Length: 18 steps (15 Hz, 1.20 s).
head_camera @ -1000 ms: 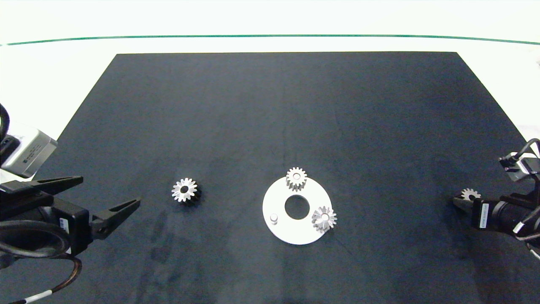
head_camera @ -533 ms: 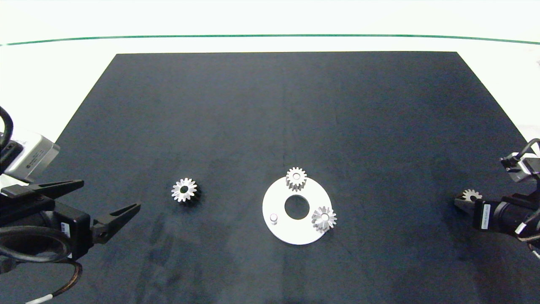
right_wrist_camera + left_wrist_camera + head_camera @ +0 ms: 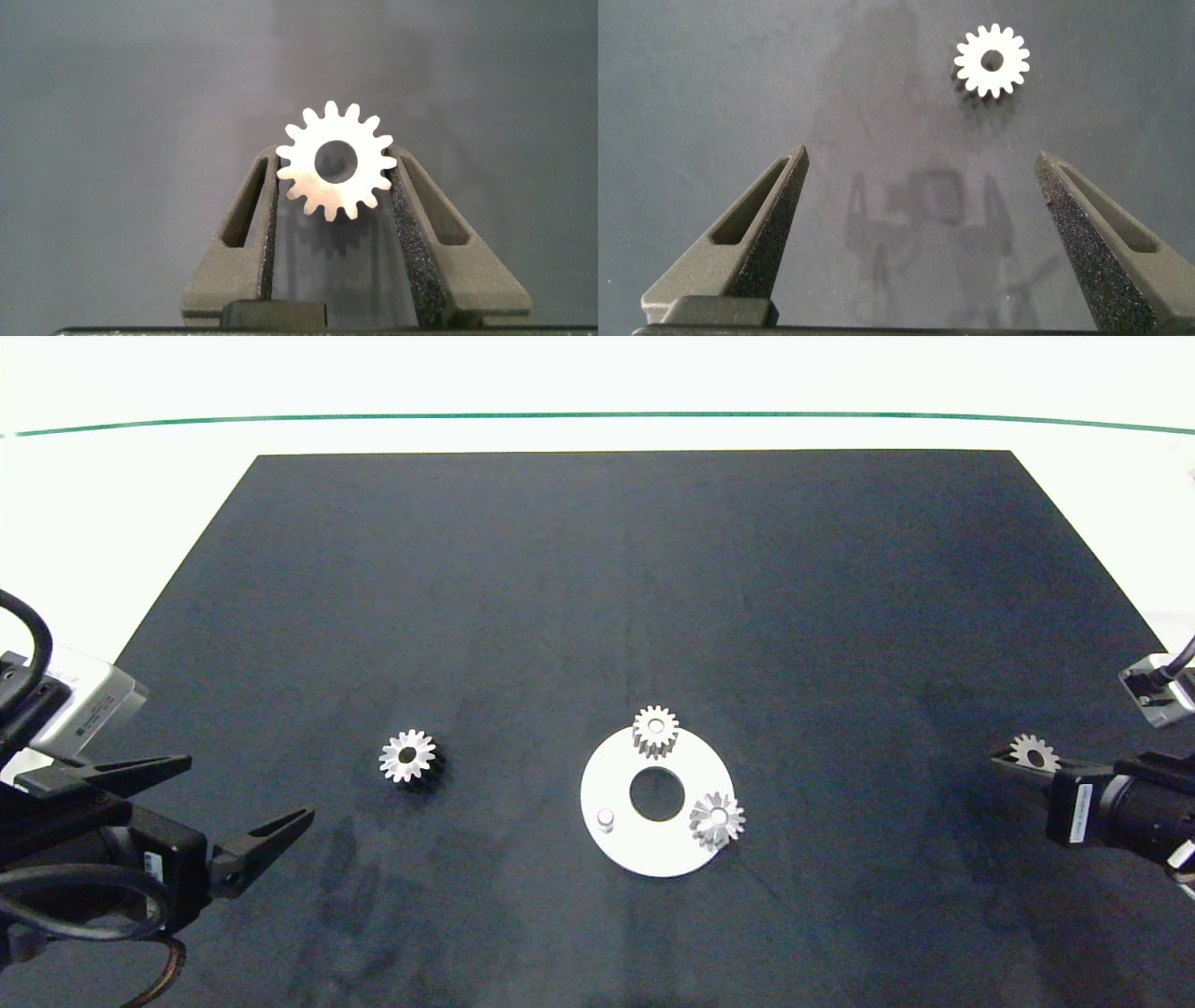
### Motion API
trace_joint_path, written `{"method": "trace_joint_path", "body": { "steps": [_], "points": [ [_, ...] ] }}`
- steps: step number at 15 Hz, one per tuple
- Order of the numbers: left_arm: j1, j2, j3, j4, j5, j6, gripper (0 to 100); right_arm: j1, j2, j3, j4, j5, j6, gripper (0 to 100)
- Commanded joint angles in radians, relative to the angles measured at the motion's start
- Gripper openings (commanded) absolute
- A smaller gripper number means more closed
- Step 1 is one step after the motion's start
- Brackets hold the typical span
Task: Remove an incorrectly installed larger gear and replace it with the correct smaller gear
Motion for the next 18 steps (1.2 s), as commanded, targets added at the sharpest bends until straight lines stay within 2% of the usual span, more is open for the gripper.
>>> {"method": "trace_joint_path", "body": {
  "steps": [1,2,3,4,9,10,13,17,18],
  "points": [
    [0.001,-0.025,0.004,-0.001,0.002,0.001,100,0.155,-0.072,0.016,0.005,-0.005,-0.013,19],
    [0.001,-0.033,0.004,-0.001,0.002,0.001,100,0.21,-0.08,0.013,0.02,-0.015,-0.015,19],
    [0.001,-0.037,-0.001,-0.001,0.002,0.001,100,0.291,-0.083,0.009,0.034,-0.044,-0.015,19],
    [0.001,-0.042,-0.002,0.001,0.002,0.001,100,0.33,-0.08,0.009,0.034,-0.056,-0.015,19],
    [0.001,-0.045,0.005,0.001,0.002,0.001,100,0.459,-0.068,-0.01,0.037,-0.057,-0.018,19],
    [0.001,-0.045,0.004,0.001,0.002,0.001,100,0.501,-0.043,-0.03,0.054,-0.061,-0.018,19],
    [0.001,-0.043,0.004,0.001,0.002,0.001,100,0.595,0.02,-0.105,0.095,-0.107,-0.023,19],
    [0.001,-0.043,0.004,0.001,0.002,0.001,100,0.689,0.135,-0.189,0.097,-0.157,-0.05,19],
    [0.001,-0.043,0.005,0.001,0.002,0.0,100,0.721,0.161,-0.209,0.097,-0.185,-0.05,19]
  ]
}}
